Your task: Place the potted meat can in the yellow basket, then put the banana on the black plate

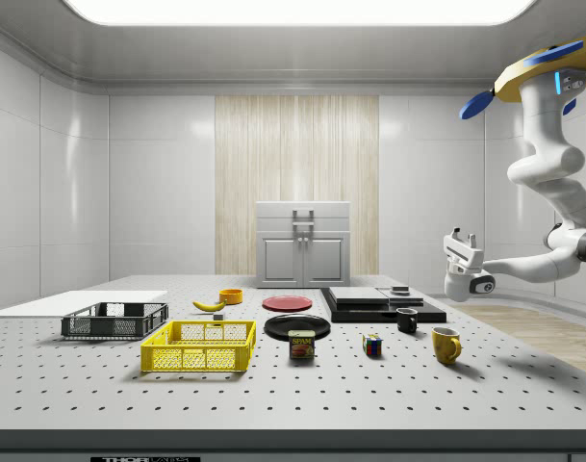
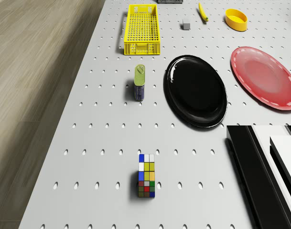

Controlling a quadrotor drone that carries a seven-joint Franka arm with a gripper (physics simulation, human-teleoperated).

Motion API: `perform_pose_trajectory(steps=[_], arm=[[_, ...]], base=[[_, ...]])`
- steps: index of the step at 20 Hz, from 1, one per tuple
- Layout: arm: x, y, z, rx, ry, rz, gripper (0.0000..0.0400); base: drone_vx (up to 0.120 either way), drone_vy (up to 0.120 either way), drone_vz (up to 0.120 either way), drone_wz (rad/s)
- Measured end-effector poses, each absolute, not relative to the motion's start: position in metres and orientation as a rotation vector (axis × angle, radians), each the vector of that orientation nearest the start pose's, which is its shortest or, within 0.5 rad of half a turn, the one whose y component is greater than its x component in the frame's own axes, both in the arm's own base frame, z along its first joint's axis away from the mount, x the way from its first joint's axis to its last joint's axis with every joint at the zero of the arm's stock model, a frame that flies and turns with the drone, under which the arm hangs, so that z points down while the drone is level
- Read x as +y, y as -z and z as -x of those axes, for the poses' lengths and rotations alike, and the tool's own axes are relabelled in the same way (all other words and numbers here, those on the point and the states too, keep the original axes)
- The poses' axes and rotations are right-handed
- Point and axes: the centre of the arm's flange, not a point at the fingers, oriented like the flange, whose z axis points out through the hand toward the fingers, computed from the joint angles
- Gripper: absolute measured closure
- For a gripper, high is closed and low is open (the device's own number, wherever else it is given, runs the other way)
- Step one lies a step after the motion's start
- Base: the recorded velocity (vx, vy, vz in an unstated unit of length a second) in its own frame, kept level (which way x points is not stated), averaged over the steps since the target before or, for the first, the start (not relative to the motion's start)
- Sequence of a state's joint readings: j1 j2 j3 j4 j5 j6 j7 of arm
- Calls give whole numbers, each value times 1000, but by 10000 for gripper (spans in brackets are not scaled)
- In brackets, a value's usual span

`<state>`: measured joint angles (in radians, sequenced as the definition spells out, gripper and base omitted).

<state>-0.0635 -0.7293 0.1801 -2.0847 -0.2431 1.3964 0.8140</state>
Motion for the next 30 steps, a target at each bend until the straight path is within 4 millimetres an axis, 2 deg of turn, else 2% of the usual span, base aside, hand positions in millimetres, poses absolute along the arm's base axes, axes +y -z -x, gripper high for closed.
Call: perform_pose_trajectory(steps=[4, 6, 8, 10, 11, 13, 15, 17, 18, 23, 30], arm=[[63, -669, -301, 1423, 598, 3416, 0], [79, -651, -302, 1495, 843, 3581, 0], [93, -625, -303, 1571, 1202, 3752, 0], [99, -591, -304, 1633, 1711, 3876, 0], [97, -574, -304, 1647, 2027, 3895, 0], [86, -543, -305, 1620, 2762, 3789, 0], [69, -521, -306, 1495, 3553, 3447, 0], [52, -507, -307, 1280, 4261, 2905, 0], [45, -503, -307, -198, -781, -446, 0], [19, -493, -307, -84, -786, -183, 0], [5, -491, -307, -26, -785, -52, 0]], base=[[120, 90, 0, 0], [120, 120, 0, 0], [120, 120, 0, 0], [120, 120, 0, 0], [120, 0, 0, 0], [120, 0, -120, 0], [120, 0, -120, 0], [120, 0, -120, 0], [120, 0, -120, 0], [120, 0, -120, 0], [120, 0, -120, 0]])
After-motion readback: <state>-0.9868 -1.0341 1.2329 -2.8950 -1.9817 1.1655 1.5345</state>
